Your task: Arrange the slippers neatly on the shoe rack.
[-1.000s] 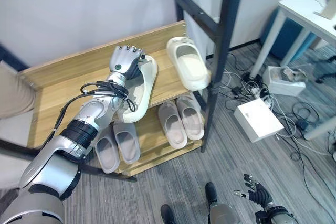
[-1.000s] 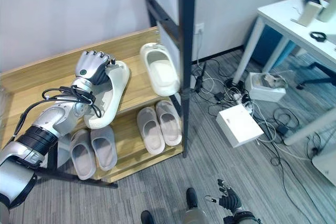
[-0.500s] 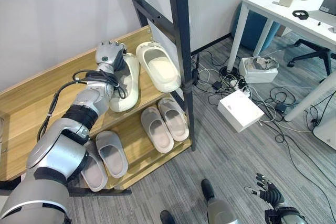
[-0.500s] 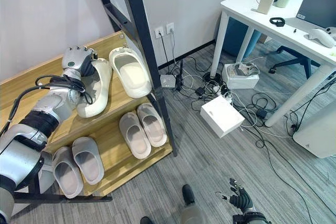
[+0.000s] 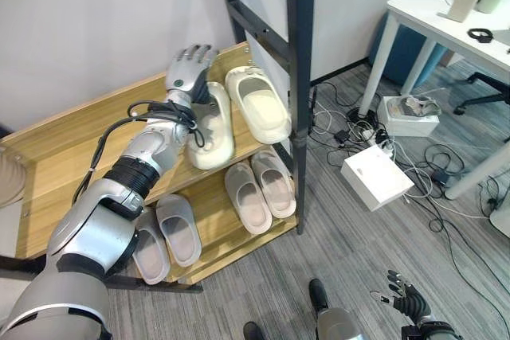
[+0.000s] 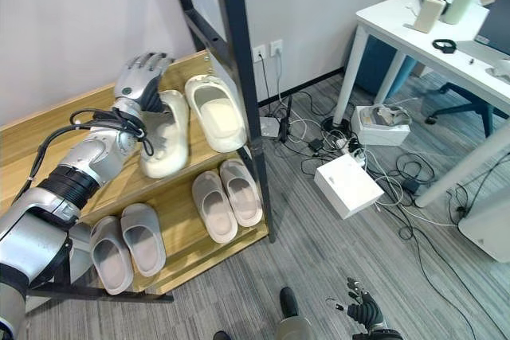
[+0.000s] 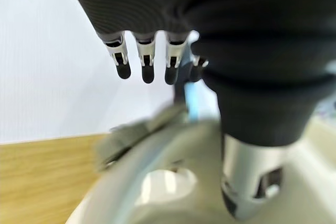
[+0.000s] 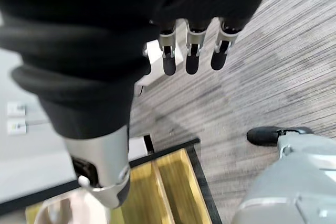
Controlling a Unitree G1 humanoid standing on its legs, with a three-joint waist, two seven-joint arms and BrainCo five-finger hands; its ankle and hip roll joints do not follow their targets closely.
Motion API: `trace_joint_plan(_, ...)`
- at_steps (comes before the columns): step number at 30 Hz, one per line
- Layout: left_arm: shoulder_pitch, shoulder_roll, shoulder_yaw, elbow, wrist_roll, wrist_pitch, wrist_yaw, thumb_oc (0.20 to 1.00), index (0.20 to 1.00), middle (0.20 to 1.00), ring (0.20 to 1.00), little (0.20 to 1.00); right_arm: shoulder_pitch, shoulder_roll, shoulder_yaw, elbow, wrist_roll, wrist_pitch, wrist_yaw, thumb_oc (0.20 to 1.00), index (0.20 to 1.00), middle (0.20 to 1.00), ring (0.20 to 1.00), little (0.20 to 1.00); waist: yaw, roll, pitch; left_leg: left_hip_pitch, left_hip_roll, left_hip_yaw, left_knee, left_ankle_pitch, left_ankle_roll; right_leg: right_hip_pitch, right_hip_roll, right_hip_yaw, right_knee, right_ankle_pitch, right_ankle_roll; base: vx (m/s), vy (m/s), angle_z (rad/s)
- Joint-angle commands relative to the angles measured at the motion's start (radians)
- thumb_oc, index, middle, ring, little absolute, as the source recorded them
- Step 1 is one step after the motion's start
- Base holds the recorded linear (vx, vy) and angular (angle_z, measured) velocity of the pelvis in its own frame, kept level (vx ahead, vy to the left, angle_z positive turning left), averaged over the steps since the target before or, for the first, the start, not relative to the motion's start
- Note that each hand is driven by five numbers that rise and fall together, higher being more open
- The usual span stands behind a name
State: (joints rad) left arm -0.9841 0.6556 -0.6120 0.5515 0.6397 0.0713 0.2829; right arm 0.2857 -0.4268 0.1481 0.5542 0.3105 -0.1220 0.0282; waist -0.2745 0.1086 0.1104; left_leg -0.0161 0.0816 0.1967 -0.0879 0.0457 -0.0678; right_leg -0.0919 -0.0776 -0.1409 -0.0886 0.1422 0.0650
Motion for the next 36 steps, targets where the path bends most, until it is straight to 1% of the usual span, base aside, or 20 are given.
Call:
trace_joint_plan(1, -0.073, 0.04, 0.103, -0.029, 0.008, -0.011, -0.004, 1.0, 1.0, 1.0, 1.0, 1.0, 0.006, 0.007, -0.012, -0.036, -0.03, -0.01, 0.014, 1.0, 1.0, 1.0, 1.0, 1.0, 0.023, -0.049, 0.011, 0.076, 0.003, -0.037, 0.001, -0.045, -0.03, 0.09, -0.002, -0.029, 0.001, -0.124, 0.077, -0.03, 0.015, 0.23)
trace_joint_plan(5, -0.046, 0.038, 0.124, -0.081, -0.007, -0.02, -0.024, 1.0, 1.0, 1.0, 1.0, 1.0, 0.002, 0.014, -0.001, -0.034, -0.038, -0.002, 0.024, 1.0, 1.0, 1.0, 1.0, 1.0, 0.041, -0.057, 0.007, 0.076, -0.002, -0.049, 0.001, -0.044, -0.026, 0.096, -0.005, -0.04, 0.001, -0.121, 0.077, -0.03, 0.016, 0.16)
trace_joint_plan(8, 0.01, 0.027, 0.183, -0.13, -0.074, -0.032, -0.021, 1.0, 1.0, 1.0, 1.0, 1.0, 0.007, 0.024, 0.006, -0.033, -0.05, 0.003, 0.028, 1.0, 1.0, 1.0, 1.0, 1.0, 0.052, -0.06, 0.004, 0.076, -0.005, -0.057, 0.001, -0.043, -0.024, 0.1, -0.008, -0.046, 0.001, -0.121, 0.076, -0.02, 0.019, 0.06)
trace_joint_plan(9, 0.041, 0.018, 0.216, -0.152, -0.129, -0.042, -0.02, 1.0, 1.0, 1.0, 1.0, 1.0, 0.009, 0.028, 0.008, -0.033, -0.054, 0.005, 0.031, 1.0, 1.0, 1.0, 1.0, 1.0, 0.056, -0.061, 0.003, 0.077, -0.005, -0.059, 0.001, -0.043, -0.023, 0.101, -0.01, -0.048, 0.001, -0.12, 0.075, -0.04, 0.024, 0.02)
trace_joint_plan(10, 0.138, -0.02, 0.303, -0.222, -0.288, -0.082, 0.002, 1.0, 1.0, 1.0, 1.0, 1.0, 0.02, 0.042, 0.01, -0.03, -0.07, 0.009, 0.033, 1.0, 1.0, 1.0, 1.0, 1.0, 0.069, -0.065, 0.003, 0.076, -0.008, -0.065, 0.001, -0.04, -0.022, 0.106, -0.012, -0.054, 0.001, -0.119, 0.074, 0.0, 0.0, 0.0)
trace_joint_plan(11, 0.145, -0.019, 0.308, -0.227, -0.289, -0.081, 0.0, 1.0, 1.0, 1.0, 1.0, 1.0, 0.021, 0.04, 0.011, -0.03, -0.07, 0.009, 0.033, 1.0, 1.0, 1.0, 1.0, 1.0, 0.066, -0.064, 0.002, 0.077, -0.008, -0.066, 0.001, -0.041, -0.022, 0.107, -0.012, -0.055, 0.001, -0.12, 0.074, -0.04, 0.023, 0.03)
trace_joint_plan(12, 0.253, -0.083, 0.366, -0.287, -0.484, -0.128, -0.007, 1.0, 1.0, 1.0, 1.0, 1.0, 0.032, 0.053, 0.01, -0.026, -0.089, 0.014, 0.035, 1.0, 1.0, 1.0, 1.0, 1.0, 0.076, -0.067, 0.0, 0.075, -0.009, -0.072, 0.001, -0.037, -0.021, 0.109, -0.016, -0.061, 0.001, -0.117, 0.073, -0.01, 0.011, 0.14)
trace_joint_plan(13, 0.259, -0.082, 0.37, -0.291, -0.486, -0.127, -0.009, 1.0, 1.0, 1.0, 1.0, 1.0, 0.034, 0.05, 0.011, -0.027, -0.089, 0.015, 0.035, 1.0, 1.0, 1.0, 1.0, 1.0, 0.074, -0.065, -0.002, 0.075, -0.009, -0.072, 0.001, -0.037, -0.021, 0.109, -0.016, -0.062, 0.001, -0.117, 0.073, -0.02, 0.022, 0.2)
trace_joint_plan(15, 0.345, -0.131, 0.391, -0.349, -0.643, -0.167, -0.046, 1.0, 1.0, 1.0, 1.0, 1.0, 0.043, 0.057, 0.01, -0.022, -0.098, 0.014, 0.037, 1.0, 1.0, 1.0, 1.0, 1.0, 0.08, -0.066, -0.004, 0.073, -0.011, -0.079, 0.001, -0.035, -0.02, 0.109, -0.019, -0.065, 0.001, -0.114, 0.073, -0.02, 0.026, 0.15)
trace_joint_plan(17, 0.423, -0.191, 0.399, -0.377, -0.82, -0.208, -0.05, 1.0, 1.0, 1.0, 1.0, 1.0, 0.049, 0.061, 0.014, -0.023, -0.104, 0.012, 0.035, 1.0, 1.0, 1.0, 1.0, 1.0, 0.084, -0.067, -0.005, 0.072, -0.013, -0.083, 0.001, -0.034, -0.018, 0.11, -0.021, -0.067, 0.001, -0.111, 0.073, -0.03, 0.032, 0.1)
trace_joint_plan(19, 0.472, -0.211, 0.388, -0.399, -0.873, -0.209, -0.058, 1.0, 1.0, 1.0, 1.0, 1.0, 0.051, 0.058, 0.022, -0.02, -0.105, 0.009, 0.036, 1.0, 1.0, 1.0, 1.0, 1.0, 0.085, -0.069, -0.008, 0.071, -0.015, -0.084, 0.001, -0.034, -0.016, 0.11, -0.022, -0.068, 0.001, -0.11, 0.074, -0.01, 0.025, 0.09)
trace_joint_plan(20, 0.473, -0.211, 0.388, -0.4, -0.873, -0.208, -0.058, 1.0, 1.0, 1.0, 1.0, 1.0, 0.051, 0.058, 0.023, -0.02, -0.105, 0.009, 0.036, 1.0, 1.0, 1.0, 1.0, 1.0, 0.085, -0.069, -0.009, 0.071, -0.015, -0.084, 0.001, -0.034, -0.016, 0.11, -0.022, -0.068, 0.001, -0.11, 0.074, 0.0, 0.0, 0.0)
trace_joint_plan(23, 0.532, -0.228, 0.377, -0.428, -1.013, -0.208, -0.087, 1.0, 1.0, 1.0, 1.0, 1.0, 0.055, 0.049, 0.036, -0.018, -0.113, 0.012, 0.037, 1.0, 1.0, 1.0, 1.0, 1.0, 0.088, -0.071, -0.012, 0.07, -0.017, -0.087, 0.001, -0.034, -0.014, 0.111, -0.024, -0.068, 0.001, -0.108, 0.076, 0.0, 0.0, 0.0)
trace_joint_plan(24, 0.54, -0.232, 0.364, -0.438, -1.057, -0.199, -0.098, 1.0, 1.0, 1.0, 1.0, 1.0, 0.024, 0.021, 0.02, 0.007, -0.088, 0.026, 0.047, 1.0, 1.0, 1.0, 1.0, 1.0, 0.092, -0.073, -0.014, 0.07, -0.018, -0.09, 0.001, -0.034, -0.013, 0.112, -0.026, -0.071, 0.001, -0.108, 0.076, 0.0, 0.0, 0.0)
trace_joint_plan(25, 0.558, -0.247, 0.334, -0.455, -1.109, -0.196, -0.119, 1.0, 1.0, 1.0, 1.0, 1.0, 0.01, 0.021, 0.015, 0.012, -0.082, 0.025, 0.034, 1.0, 1.0, 1.0, 1.0, 1.0, 0.098, -0.074, -0.016, 0.069, -0.019, -0.095, 0.001, -0.033, -0.012, 0.115, -0.027, -0.076, 0.001, -0.11, 0.076, 0.0, 0.0, 0.0)
trace_joint_plan(26, 0.579, -0.251, 0.308, -0.475, -1.148, -0.181, -0.14, 1.0, 1.0, 1.0, 1.0, 1.0, 0.007, 0.02, 0.025, -0.016, -0.067, 0.029, 0.037, 1.0, 1.0, 1.0, 1.0, 1.0, 0.102, -0.074, -0.018, 0.07, -0.022, -0.097, 0.001, -0.033, -0.01, 0.116, -0.029, -0.076, 0.001, -0.11, 0.077, 0.01, 0.009, 0.06)
trace_joint_plan(27, 0.58, -0.251, 0.308, -0.475, -1.148, -0.181, -0.14, 1.0, 1.0, 1.0, 1.0, 1.0, 0.007, 0.02, 0.025, -0.016, -0.066, 0.029, 0.037, 1.0, 1.0, 1.0, 1.0, 1.0, 0.102, -0.074, -0.018, 0.07, -0.022, -0.097, 0.001, -0.033, -0.01, 0.116, -0.029, -0.076, 0.001, -0.11, 0.077, 0.02, 0.013, 0.06)
trace_joint_plan(31, 0.551, -0.276, 0.238, -0.47, -1.234, -0.155, -0.164, 1.0, 1.0, 1.0, 1.0, 1.0, 0.008, 0.005, 0.049, -0.017, -0.062, 0.044, 0.05, 1.0, 1.0, 1.0, 1.0, 1.0, 0.095, -0.073, -0.024, 0.073, -0.025, -0.095, 0.001, -0.036, -0.008, 0.118, -0.03, -0.072, 0.001, -0.111, 0.079, 0.01, 0.004, 0.02)
trace_joint_plan(32, 0.513, -0.311, 0.202, -0.422, -1.258, -0.15, -0.156, 1.0, 1.0, 1.0, 1.0, 1.0, -0.001, 0.0, 0.066, -0.012, -0.062, 0.049, 0.053, 1.0, 1.0, 1.0, 1.0, 1.0, 0.088, -0.073, -0.026, 0.074, -0.026, -0.095, 0.001, -0.037, -0.008, 0.117, -0.031, -0.069, 0.001, -0.11, 0.08, 0.0, 0.0, 0.0)
trace_joint_plan(36, 0.422, -0.365, 0.165, -0.3, -1.254, -0.148, -0.126, 1.0, 1.0, 1.0, 1.0, 1.0, -0.02, -0.009, 0.087, -0.014, -0.053, 0.051, 0.045, 1.0, 1.0, 1.0, 1.0, 1.0, 0.069, -0.07, -0.032, 0.073, -0.025, -0.089, 0.001, -0.037, -0.008, 0.113, -0.031, -0.064, 0.001, -0.11, 0.082, 0.01, 0.007, 0.06)
